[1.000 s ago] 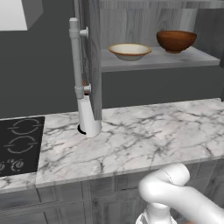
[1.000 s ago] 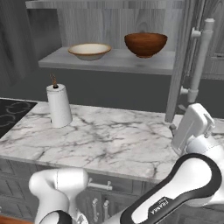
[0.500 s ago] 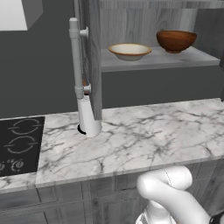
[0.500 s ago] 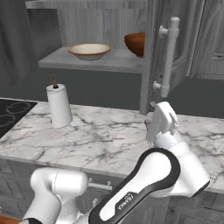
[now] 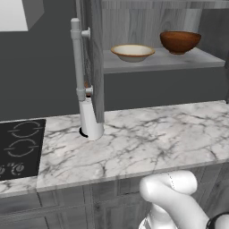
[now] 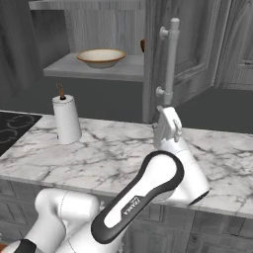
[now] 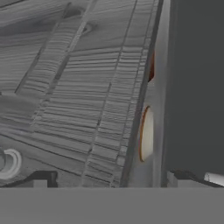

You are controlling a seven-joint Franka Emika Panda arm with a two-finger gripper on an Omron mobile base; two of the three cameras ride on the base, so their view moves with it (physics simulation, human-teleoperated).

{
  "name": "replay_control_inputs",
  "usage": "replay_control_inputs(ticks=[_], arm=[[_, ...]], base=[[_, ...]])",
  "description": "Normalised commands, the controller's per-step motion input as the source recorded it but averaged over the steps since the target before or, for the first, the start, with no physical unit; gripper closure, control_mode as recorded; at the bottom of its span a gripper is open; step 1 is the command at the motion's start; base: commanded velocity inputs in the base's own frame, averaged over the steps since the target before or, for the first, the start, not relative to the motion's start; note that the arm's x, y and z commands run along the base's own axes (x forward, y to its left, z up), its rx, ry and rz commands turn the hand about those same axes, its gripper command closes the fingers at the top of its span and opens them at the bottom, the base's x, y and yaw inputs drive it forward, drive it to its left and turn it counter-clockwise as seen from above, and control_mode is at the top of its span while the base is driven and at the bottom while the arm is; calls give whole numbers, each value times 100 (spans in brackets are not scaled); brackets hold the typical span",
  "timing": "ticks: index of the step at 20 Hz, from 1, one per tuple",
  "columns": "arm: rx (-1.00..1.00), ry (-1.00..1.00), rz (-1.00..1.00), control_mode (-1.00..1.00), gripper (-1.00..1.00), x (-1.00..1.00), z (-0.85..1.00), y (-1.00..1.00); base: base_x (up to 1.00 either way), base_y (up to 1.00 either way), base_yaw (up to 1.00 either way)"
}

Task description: Open the cabinet. Pick the bowls from the counter and place them in the cabinet. Then close the cabinet.

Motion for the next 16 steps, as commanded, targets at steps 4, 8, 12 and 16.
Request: replay_control_inputs(ticks=[4,8,12,16], arm=[[0,0,0,-100,-100,42,23,12],[-2,8,0,-100,-100,52,20,22],[-4,10,0,-100,-100,58,4,33],[-1,0,0,-100,-100,62,0,46]], base=[[0,0,0],[0,0,0],[0,0,0],[0,0,0]])
